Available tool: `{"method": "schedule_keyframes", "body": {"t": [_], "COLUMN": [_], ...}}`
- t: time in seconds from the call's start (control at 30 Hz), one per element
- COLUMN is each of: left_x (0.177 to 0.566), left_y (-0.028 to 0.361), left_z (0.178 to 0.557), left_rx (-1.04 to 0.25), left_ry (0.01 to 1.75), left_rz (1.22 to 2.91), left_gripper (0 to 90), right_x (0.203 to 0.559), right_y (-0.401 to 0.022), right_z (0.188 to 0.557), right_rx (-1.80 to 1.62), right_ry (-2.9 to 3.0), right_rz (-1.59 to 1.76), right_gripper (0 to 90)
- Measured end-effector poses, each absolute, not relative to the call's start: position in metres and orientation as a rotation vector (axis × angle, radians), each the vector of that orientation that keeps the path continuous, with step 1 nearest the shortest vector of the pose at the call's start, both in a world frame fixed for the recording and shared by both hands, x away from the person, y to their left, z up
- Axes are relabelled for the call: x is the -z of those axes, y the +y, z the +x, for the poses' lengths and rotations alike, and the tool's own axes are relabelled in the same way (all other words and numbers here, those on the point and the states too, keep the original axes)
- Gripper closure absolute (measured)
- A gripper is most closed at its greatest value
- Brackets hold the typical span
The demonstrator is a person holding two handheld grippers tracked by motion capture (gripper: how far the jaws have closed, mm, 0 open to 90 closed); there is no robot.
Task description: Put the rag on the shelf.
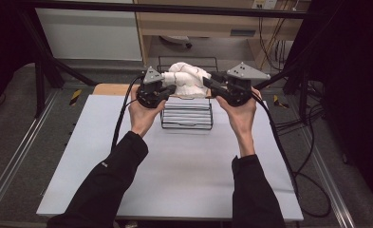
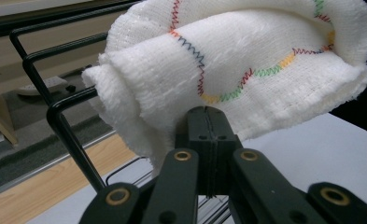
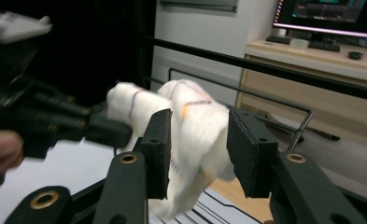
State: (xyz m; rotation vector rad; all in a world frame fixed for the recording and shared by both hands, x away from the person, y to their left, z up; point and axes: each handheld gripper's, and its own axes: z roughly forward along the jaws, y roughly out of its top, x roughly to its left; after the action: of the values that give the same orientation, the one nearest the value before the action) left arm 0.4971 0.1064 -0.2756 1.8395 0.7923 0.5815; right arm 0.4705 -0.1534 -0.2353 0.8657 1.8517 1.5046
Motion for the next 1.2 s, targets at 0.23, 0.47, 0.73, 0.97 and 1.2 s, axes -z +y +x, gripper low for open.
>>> {"method": "schedule_keyframes", "body": {"t": [0.23,0.47,0.73,0.97,1.2], "left_x": [0.277,0.275,0.268,0.236,0.217], "left_y": [0.108,0.111,0.119,0.118,0.088], "left_z": [0.499,0.498,0.493,0.487,0.499], "left_rx": [-0.574,-0.576,-0.581,-0.569,-0.585], "left_ry": [0.789,0.790,0.791,0.766,0.765], "left_rz": [1.841,1.839,1.829,1.760,1.794], "left_gripper": [89.9,89.9,89.9,84.7,69.4], "right_x": [0.231,0.236,0.259,0.267,0.267], "right_y": [-0.138,-0.132,-0.130,-0.131,-0.130], "right_z": [0.493,0.483,0.476,0.477,0.475], "right_rx": [-1.504,-1.498,-1.486,-1.480,-1.463], "right_ry": [1.925,1.953,2.011,1.996,1.986], "right_rz": [0.967,0.842,0.718,0.713,0.706], "right_gripper": [77.5,87.6,87.6,87.6,87.5]}}
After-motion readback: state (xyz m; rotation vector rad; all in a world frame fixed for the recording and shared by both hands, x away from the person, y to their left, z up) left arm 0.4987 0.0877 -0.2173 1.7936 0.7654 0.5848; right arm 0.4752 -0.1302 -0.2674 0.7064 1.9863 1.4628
